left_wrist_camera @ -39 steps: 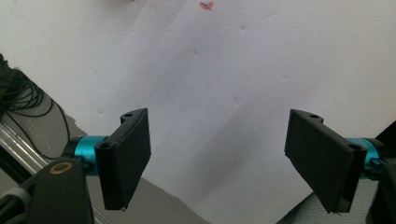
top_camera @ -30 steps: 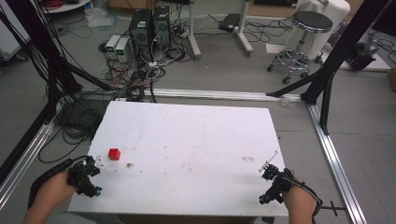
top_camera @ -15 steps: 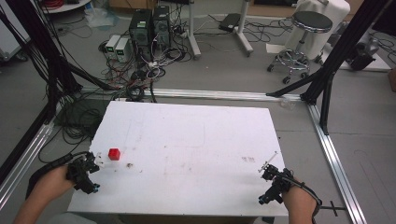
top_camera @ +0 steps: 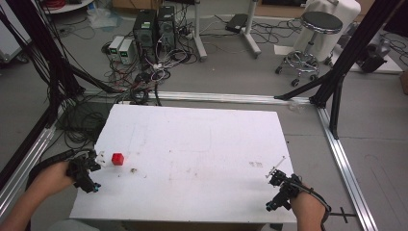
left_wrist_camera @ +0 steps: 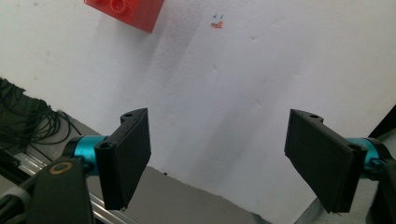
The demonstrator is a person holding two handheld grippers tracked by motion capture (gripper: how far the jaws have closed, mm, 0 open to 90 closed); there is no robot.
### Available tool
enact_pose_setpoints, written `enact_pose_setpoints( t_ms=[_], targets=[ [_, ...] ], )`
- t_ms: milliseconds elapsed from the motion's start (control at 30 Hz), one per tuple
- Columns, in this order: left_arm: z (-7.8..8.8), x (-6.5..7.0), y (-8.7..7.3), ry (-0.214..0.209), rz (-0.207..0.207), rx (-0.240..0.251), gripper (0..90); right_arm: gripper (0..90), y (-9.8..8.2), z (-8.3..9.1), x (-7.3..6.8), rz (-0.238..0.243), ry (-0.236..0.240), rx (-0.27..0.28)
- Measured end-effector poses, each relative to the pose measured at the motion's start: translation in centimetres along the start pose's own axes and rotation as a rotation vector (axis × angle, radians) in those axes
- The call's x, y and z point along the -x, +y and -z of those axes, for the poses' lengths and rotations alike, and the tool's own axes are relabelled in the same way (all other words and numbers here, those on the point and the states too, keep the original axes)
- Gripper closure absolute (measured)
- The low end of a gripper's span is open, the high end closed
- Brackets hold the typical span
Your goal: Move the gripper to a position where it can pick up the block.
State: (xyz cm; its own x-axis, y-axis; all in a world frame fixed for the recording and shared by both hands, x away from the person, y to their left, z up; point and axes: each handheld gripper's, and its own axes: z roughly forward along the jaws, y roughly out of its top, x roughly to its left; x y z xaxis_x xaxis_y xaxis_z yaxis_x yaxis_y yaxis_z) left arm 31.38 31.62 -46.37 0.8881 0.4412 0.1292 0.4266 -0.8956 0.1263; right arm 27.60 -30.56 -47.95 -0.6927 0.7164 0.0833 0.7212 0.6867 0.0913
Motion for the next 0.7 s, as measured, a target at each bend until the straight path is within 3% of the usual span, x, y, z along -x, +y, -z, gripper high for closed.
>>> enact_pose_setpoints(
  t_ms=[267,300,367,700],
  targets=[
    [0.4,-0.9,0.5,0.002,-0.074,0.008,23.0,0.9,-0.1,0.0,0.0,0.006,0.001,0.010],
    [0.4,-1.0,0.7,-0.013,-0.110,0.009,23.0,0.9,-0.1,0.0,0.0,0.004,0.002,0.009],
    [0.3,-1.4,0.8,-0.020,-0.129,0.005,23.0,0.9,0.0,0.1,0.0,0.005,0.002,0.009],
    [-0.1,-3.2,1.4,-0.040,-0.195,0.013,23.0,0.9,0.1,0.0,-0.1,0.010,0.004,0.006]
  ],
)
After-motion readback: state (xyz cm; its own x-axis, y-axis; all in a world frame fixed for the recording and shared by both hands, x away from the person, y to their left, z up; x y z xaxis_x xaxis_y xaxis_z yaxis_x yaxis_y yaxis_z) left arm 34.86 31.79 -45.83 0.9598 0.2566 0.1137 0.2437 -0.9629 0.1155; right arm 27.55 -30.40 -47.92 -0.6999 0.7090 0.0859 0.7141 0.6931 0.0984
